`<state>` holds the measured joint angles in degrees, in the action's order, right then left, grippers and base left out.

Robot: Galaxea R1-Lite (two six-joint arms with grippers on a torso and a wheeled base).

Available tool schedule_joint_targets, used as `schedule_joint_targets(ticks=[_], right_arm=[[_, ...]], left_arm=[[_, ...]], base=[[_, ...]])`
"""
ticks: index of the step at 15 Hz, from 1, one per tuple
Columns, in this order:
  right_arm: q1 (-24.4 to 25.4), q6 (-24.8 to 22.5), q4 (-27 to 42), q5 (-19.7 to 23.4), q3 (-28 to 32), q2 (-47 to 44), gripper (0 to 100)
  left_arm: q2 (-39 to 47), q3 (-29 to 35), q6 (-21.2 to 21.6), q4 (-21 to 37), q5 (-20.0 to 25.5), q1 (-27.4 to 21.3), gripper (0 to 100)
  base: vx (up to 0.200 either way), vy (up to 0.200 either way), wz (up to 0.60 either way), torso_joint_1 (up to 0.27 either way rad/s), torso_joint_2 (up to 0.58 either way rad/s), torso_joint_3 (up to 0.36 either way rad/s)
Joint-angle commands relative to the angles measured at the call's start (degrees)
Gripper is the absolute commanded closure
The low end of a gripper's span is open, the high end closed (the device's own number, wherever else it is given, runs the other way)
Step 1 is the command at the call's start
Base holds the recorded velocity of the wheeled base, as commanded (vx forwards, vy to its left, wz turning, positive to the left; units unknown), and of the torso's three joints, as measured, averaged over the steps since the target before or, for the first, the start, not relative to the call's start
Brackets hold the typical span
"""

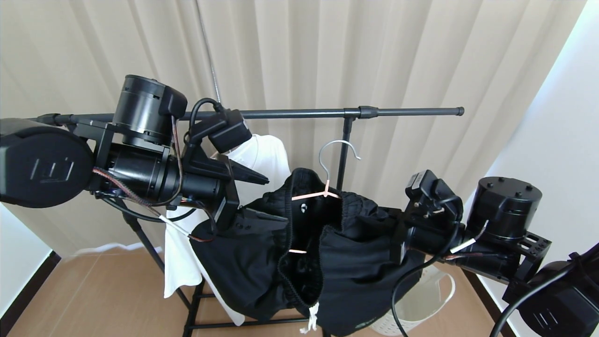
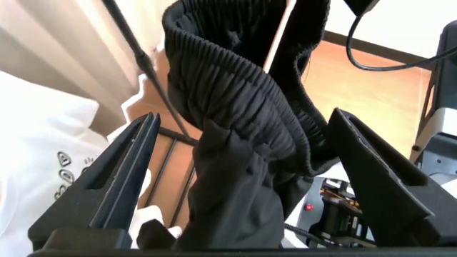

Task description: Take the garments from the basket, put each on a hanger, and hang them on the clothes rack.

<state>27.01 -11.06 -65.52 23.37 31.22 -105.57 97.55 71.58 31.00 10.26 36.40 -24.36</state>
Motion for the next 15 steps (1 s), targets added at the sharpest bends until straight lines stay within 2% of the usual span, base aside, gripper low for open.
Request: schedule_joint_targets(ticks=[1, 5, 8, 15], right_arm=[[0.06, -0.02, -0.04, 0.01, -0.11, 0.19, 100], [0.5, -0.9, -0.66, 1.86, -0.81, 1.07, 100], [0.5, -0.9, -1.71, 1.86, -0.99, 1.16, 100], [0.5, -0.63, -1.71, 1.86, -0.46, 3.0, 100]], left_arm=[[1.77, 0.14, 0.55, 0.02, 0.34, -0.08, 0], [2.21, 0.05, 1.34, -0.07, 0.43, -0.34, 0], [2.21, -0.13, 1.34, -0.07, 1.92, -0.43, 0], [2.21, -0.74, 2.13, -0.07, 1.92, -0.78, 0]], base=[[0.0, 0.0, 0.0, 0.0, 0.0, 0.0], [0.0, 0.0, 0.0, 0.0, 0.0, 0.0], [0.0, 0.0, 0.0, 0.0, 0.0, 0.0], [0.0, 0.0, 0.0, 0.0, 0.0, 0.0]])
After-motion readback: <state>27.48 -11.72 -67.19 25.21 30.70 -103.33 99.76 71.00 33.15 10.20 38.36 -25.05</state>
